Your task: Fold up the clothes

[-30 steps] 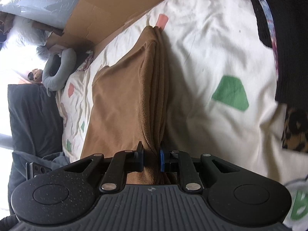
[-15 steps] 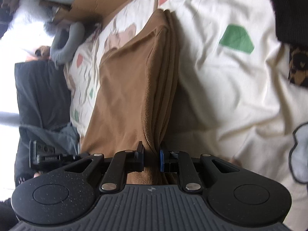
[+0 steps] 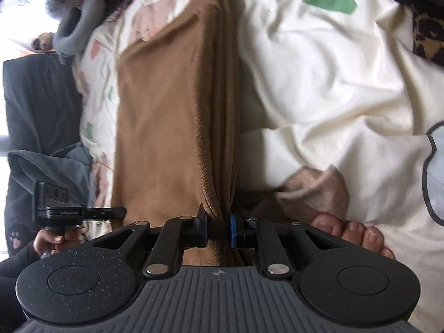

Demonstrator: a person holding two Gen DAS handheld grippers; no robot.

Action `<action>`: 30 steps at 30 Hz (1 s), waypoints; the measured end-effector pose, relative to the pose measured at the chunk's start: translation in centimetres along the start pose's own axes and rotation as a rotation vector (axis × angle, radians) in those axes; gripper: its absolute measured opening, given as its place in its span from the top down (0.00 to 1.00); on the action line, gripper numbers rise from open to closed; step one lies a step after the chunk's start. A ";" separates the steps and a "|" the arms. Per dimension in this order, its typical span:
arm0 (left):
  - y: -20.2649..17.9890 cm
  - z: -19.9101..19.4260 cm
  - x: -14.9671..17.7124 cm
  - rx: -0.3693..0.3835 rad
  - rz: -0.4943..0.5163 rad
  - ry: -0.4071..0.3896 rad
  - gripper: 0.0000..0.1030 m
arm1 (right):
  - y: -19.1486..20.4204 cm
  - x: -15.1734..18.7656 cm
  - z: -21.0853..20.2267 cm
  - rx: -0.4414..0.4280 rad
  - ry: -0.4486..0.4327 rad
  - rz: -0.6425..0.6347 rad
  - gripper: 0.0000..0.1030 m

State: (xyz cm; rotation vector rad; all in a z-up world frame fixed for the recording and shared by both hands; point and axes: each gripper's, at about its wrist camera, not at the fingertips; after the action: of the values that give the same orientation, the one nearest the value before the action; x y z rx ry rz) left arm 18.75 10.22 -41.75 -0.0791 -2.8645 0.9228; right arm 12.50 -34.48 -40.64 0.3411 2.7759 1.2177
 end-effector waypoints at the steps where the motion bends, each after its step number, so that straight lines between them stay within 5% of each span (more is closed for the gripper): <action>1: -0.2 -0.1 -0.2 -0.003 0.013 0.000 0.86 | 0.4 0.0 -0.1 0.006 0.000 -0.022 0.82; 5: -0.5 -1.4 -1.3 -0.016 0.035 -0.045 0.74 | 1.5 -0.6 -1.2 0.018 -0.017 -0.095 0.59; 10: -0.7 -2.5 -3.0 0.002 0.039 -0.123 0.56 | 1.6 -2.1 -2.4 0.024 -0.085 -0.095 0.54; 30: -1.0 -0.5 -9.3 0.004 0.038 -0.273 0.65 | -0.2 -8.3 1.3 0.028 -0.191 -0.083 0.61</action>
State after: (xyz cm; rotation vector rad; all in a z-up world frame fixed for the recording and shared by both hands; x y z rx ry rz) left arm 28.01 8.88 -41.75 -0.0076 -3.1192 1.0188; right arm 20.72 -35.71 -41.72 0.3228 2.6183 1.0688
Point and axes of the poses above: each gripper's, at about its wrist camera, not at the fingertips, and z roughly the way its jaws point, y to its left, x to its underside, and after that the axes turned 5 degrees about -x, right-handed
